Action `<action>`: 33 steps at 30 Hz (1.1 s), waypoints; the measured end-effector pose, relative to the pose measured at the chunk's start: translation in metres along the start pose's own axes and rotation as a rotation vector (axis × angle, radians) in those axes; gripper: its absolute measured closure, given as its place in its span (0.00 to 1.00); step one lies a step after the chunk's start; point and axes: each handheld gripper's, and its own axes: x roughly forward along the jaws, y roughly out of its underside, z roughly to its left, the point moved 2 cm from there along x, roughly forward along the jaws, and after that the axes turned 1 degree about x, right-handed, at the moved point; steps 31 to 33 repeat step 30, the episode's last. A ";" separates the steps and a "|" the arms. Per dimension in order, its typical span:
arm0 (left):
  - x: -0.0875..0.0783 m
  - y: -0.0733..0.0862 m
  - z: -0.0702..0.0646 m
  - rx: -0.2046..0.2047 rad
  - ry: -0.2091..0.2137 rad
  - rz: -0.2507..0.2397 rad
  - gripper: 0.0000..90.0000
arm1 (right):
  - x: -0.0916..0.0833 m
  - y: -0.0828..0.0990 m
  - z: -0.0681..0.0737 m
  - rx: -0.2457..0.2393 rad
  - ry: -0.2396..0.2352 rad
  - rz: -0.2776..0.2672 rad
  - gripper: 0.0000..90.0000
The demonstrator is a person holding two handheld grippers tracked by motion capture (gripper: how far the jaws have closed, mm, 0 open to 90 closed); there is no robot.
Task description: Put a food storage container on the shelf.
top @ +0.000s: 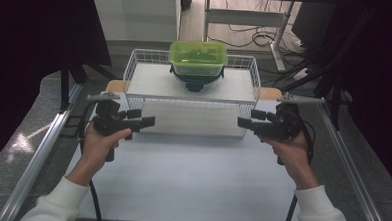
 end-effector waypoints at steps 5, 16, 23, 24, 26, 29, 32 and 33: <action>0.000 0.035 -0.006 0.007 0.006 0.047 0.29 | 0.000 0.038 0.000 -0.017 0.040 0.040 0.26; 0.023 0.088 -0.008 0.058 -0.074 0.168 0.29 | 0.002 0.110 -0.007 0.015 0.074 0.103 0.26; 0.023 0.094 -0.011 0.072 -0.091 0.174 0.29 | 0.006 0.120 -0.007 0.003 0.080 0.132 0.26; 0.023 0.094 -0.010 0.072 -0.095 0.173 0.28 | 0.006 0.120 -0.007 0.006 0.078 0.128 0.26; 0.022 0.094 -0.009 0.073 -0.103 0.173 0.28 | 0.005 0.120 -0.007 0.001 0.081 0.126 0.26; 0.022 0.096 -0.007 0.070 -0.110 0.175 0.28 | 0.004 0.121 -0.008 0.003 0.085 0.123 0.26; 0.022 0.096 -0.006 0.070 -0.111 0.176 0.27 | 0.004 0.121 -0.008 0.008 0.085 0.123 0.26; 0.022 0.096 -0.006 0.070 -0.111 0.176 0.27 | 0.004 0.121 -0.008 0.008 0.085 0.123 0.26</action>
